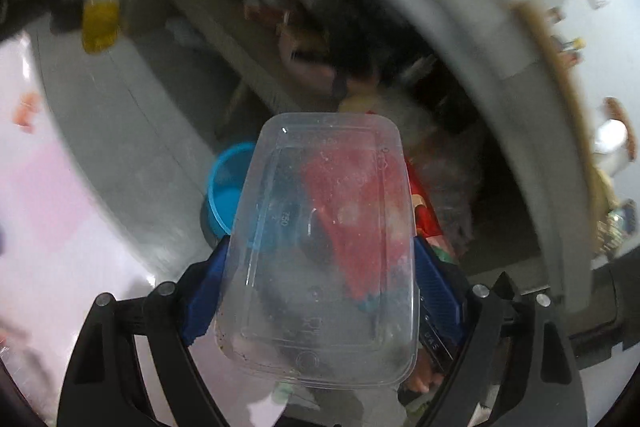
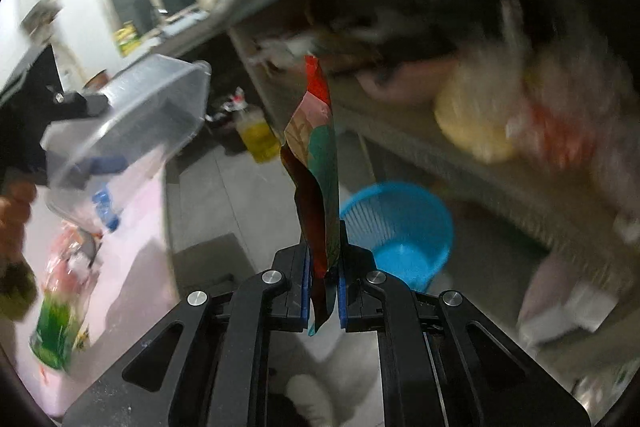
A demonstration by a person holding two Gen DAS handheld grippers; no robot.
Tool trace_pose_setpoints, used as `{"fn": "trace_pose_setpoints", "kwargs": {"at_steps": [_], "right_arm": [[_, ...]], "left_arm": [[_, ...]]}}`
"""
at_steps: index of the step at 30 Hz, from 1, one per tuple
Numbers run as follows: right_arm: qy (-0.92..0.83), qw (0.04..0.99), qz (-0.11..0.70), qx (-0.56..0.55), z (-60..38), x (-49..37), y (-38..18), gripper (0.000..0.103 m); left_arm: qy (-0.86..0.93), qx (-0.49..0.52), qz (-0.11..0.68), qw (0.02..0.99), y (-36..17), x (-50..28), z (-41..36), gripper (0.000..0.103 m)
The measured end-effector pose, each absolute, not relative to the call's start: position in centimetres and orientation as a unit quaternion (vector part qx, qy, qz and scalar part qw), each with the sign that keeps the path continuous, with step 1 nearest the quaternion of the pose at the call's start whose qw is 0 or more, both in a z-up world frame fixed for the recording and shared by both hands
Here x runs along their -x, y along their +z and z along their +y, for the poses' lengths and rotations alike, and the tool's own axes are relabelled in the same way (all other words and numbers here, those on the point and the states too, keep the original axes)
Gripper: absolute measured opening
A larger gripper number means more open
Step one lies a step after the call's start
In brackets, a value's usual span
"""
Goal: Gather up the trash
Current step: 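Lift the snack bag and clear box and carry both toward the blue wastebasket, then open the right gripper over the wastebasket while the left releases the clear box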
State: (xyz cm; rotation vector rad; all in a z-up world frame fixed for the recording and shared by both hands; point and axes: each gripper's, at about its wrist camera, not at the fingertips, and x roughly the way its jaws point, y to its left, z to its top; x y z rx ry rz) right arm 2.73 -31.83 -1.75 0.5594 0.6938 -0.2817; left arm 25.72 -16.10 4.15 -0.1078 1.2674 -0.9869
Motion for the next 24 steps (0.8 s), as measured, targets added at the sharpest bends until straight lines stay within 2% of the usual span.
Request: {"fn": "trace_pose_setpoints", "kwargs": {"at_steps": [3, 4, 5, 9, 16, 18, 20, 21, 24], "right_arm": [[-0.128, 0.865, 0.358, -0.328, -34.8, -4.5, -5.5, 0.009], [-0.125, 0.853, 0.367, -0.349, -35.7, -5.2, -7.0, 0.009], [-0.122, 0.842, 0.374, -0.369, -36.6, -5.9, -8.4, 0.009], [-0.124, 0.799, 0.399, -0.433, -38.9, -8.6, -13.6, 0.009], [-0.154, 0.743, 0.419, -0.499, -40.8, -12.8, -21.2, 0.009], [-0.153, 0.731, 0.417, -0.517, -41.5, -13.1, -23.2, 0.015], [-0.160, 0.717, 0.422, -0.532, -42.1, -13.7, -25.2, 0.029], [-0.163, 0.712, 0.428, -0.533, -42.3, -14.0, -26.1, 0.033], [-0.185, 0.707, 0.435, -0.526, -42.6, -13.6, -27.0, 0.041]], "left_arm": [[-0.419, 0.034, 0.605, 0.677, -0.1, -27.4, -21.0, 0.084], [-0.454, 0.005, 0.622, 0.638, -1.6, -27.6, -22.0, 0.084], [-0.390, 0.033, 0.624, 0.676, -2.9, -28.6, -23.2, 0.084], [-0.364, -0.008, 0.661, 0.657, -9.2, -30.3, -28.0, 0.084], [-0.307, -0.047, 0.676, 0.668, -17.2, -33.1, -33.4, 0.086], [-0.301, -0.055, 0.678, 0.668, -18.4, -33.4, -33.8, 0.087], [-0.285, -0.055, 0.678, 0.675, -19.9, -33.9, -34.7, 0.088], [-0.284, -0.047, 0.677, 0.677, -20.1, -34.1, -34.9, 0.089], [-0.288, -0.039, 0.671, 0.682, -19.7, -34.3, -34.5, 0.091]]}}
